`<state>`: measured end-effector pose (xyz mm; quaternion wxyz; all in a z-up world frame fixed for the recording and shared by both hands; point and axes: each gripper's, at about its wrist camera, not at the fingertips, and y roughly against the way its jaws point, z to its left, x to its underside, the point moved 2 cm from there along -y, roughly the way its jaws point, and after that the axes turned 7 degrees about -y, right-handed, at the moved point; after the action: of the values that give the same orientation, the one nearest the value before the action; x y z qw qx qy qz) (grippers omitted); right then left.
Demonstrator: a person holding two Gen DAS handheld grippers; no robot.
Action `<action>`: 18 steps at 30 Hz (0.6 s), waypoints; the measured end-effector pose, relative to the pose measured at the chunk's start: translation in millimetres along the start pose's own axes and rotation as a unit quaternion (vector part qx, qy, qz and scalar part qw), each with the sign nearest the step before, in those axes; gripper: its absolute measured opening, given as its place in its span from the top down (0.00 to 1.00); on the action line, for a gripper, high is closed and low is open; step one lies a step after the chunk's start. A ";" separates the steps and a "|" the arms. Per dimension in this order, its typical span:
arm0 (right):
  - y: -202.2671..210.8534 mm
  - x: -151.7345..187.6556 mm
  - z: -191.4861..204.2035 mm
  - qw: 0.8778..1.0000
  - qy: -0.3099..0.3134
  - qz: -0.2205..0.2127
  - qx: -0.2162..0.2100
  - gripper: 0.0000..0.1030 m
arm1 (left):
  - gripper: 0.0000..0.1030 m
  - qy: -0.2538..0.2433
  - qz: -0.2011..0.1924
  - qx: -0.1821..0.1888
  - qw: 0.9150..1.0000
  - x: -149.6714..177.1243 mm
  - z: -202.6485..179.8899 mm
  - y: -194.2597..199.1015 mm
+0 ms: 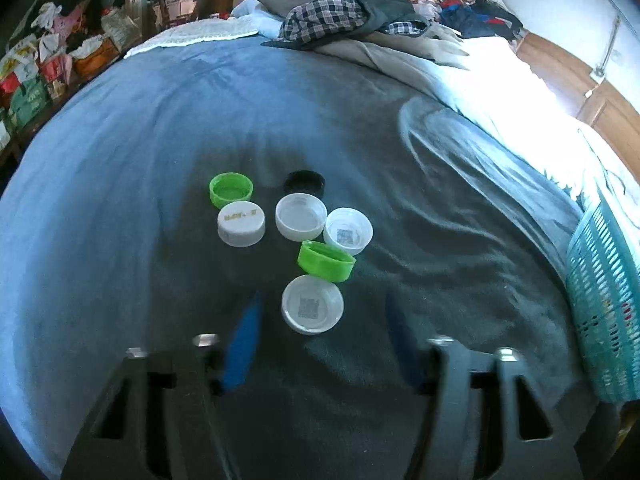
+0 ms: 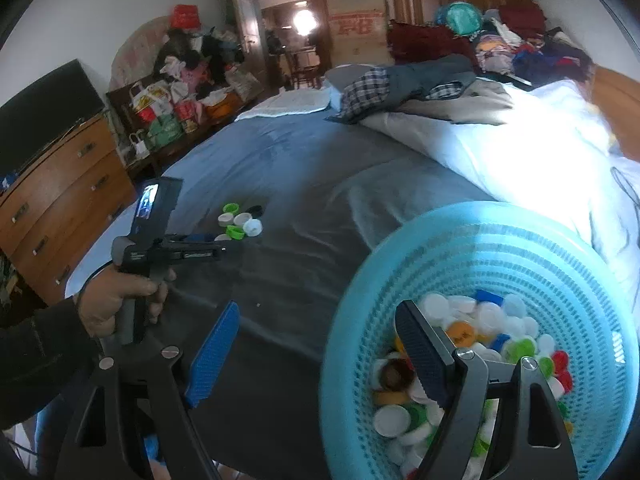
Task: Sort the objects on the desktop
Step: 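Grasp a white cap with the left tool while the right tool grasps a green cap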
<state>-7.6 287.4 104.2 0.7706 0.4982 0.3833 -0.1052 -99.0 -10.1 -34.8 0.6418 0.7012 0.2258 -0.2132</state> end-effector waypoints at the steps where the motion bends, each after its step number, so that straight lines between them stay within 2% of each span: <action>1: -5.1 -1.6 5.8 1.000 0.005 0.004 -0.009 0.20 | 0.75 0.002 0.001 0.003 1.000 1.9 1.0 1.8; 2: -9.9 -2.4 12.5 1.000 0.011 0.006 -0.016 0.26 | 0.75 0.006 -0.005 0.002 1.000 4.2 2.6 6.8; 3: -16.1 -4.2 19.5 1.000 0.015 0.010 -0.023 0.29 | 0.75 0.010 -0.013 -0.003 1.000 6.8 5.6 14.3; 7: -53.7 -11.6 46.8 0.997 0.018 0.027 -0.070 0.29 | 0.75 0.054 -0.056 -0.027 0.997 23.9 30.0 48.5; 11: -116.1 -19.8 73.9 0.992 0.020 0.059 -0.106 0.29 | 0.75 0.096 -0.067 -0.033 0.993 41.2 55.8 57.6; 13: -153.3 -27.1 90.1 0.992 0.034 0.069 -0.104 0.29 | 0.75 0.110 -0.067 -0.036 0.991 46.2 66.0 56.9; 18: -230.5 -40.7 118.9 0.989 0.056 0.099 -0.091 0.29 | 0.75 0.141 -0.065 -0.016 0.988 52.5 79.8 50.5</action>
<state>-103.1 66.6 -0.9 0.7966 0.4668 0.3825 0.0351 -27.6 -91.1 -31.9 0.5994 0.6975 0.3629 -0.1499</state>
